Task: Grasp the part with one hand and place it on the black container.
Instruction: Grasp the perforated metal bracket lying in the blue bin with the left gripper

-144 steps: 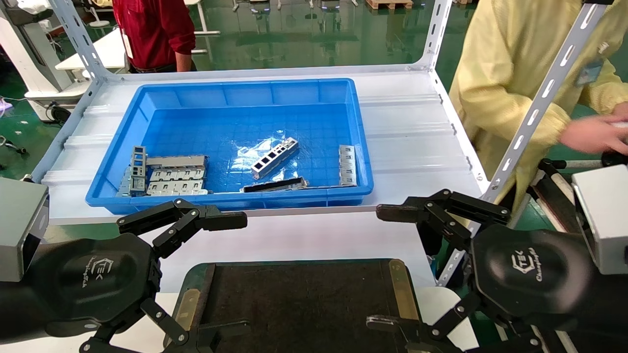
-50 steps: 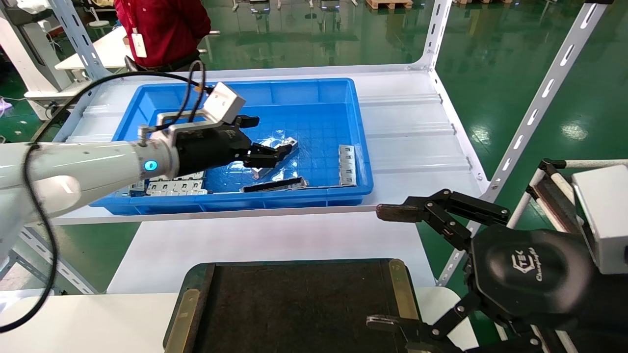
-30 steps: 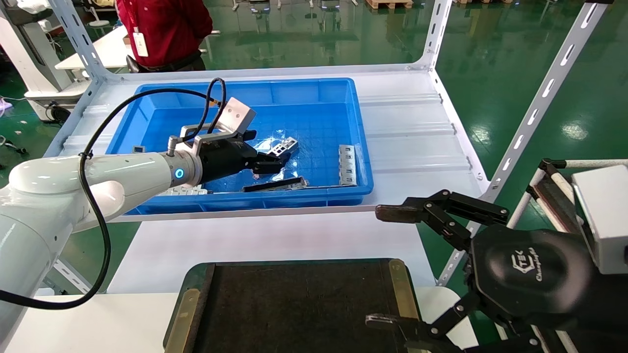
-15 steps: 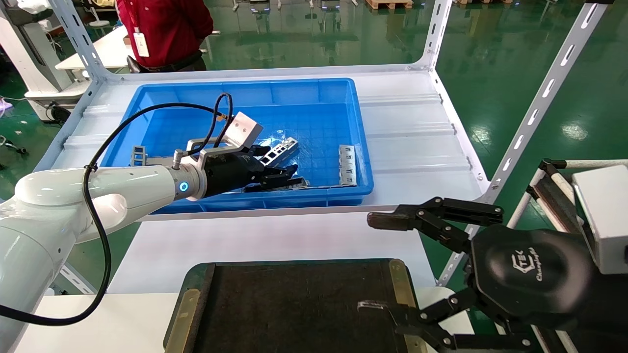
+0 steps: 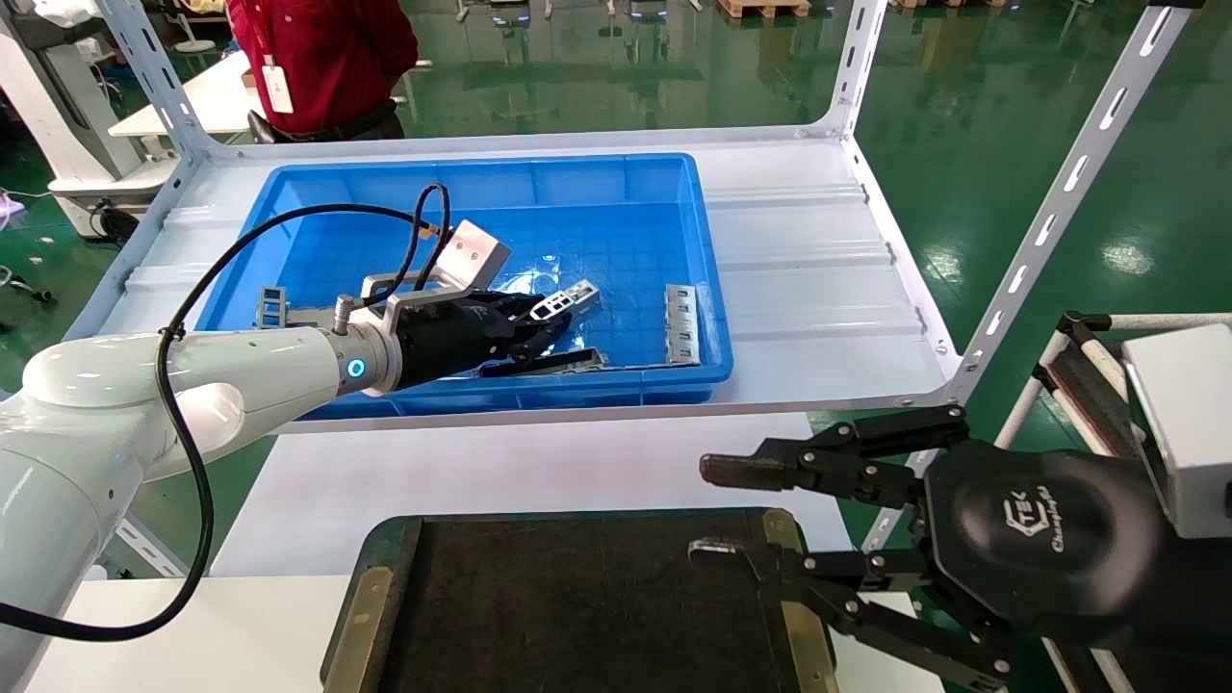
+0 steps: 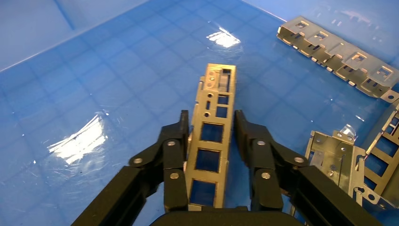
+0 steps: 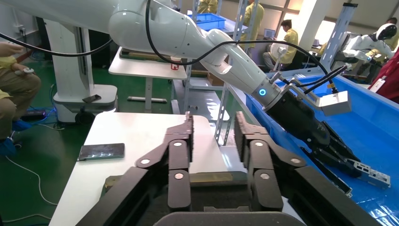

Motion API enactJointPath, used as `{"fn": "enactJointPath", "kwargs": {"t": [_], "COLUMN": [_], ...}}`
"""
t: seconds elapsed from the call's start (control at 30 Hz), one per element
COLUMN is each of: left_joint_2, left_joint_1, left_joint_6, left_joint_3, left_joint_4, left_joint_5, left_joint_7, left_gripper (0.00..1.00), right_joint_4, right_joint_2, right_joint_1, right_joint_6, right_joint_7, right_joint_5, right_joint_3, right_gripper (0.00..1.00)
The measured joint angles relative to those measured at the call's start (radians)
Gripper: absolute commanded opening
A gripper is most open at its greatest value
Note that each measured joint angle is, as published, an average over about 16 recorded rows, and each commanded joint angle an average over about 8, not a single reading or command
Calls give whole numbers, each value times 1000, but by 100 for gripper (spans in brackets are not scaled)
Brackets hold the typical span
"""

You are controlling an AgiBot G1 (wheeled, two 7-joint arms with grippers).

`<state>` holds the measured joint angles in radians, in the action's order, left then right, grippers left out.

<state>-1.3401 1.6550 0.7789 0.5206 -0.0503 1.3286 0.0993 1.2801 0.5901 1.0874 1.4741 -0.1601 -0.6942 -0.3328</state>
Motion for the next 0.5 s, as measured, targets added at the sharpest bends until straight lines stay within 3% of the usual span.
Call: {"fn": "enactJointPath", "kwargs": {"t": [0.5], "left_joint_2": [14], "left_joint_1": [8], "left_joint_6": [-2], "left_joint_3": [-19], "left_joint_4": [-2], "left_joint_5": [-32], "left_joint_7": [28], "left_gripper": [0], "right_joint_4": [0], "right_joint_2": [0], "right_joint_1": [0], "right_joint_6": [0], "right_joint_7": [0], "right_joint_5": [0], "right_joint_3": [0], "right_gripper": [0]}}
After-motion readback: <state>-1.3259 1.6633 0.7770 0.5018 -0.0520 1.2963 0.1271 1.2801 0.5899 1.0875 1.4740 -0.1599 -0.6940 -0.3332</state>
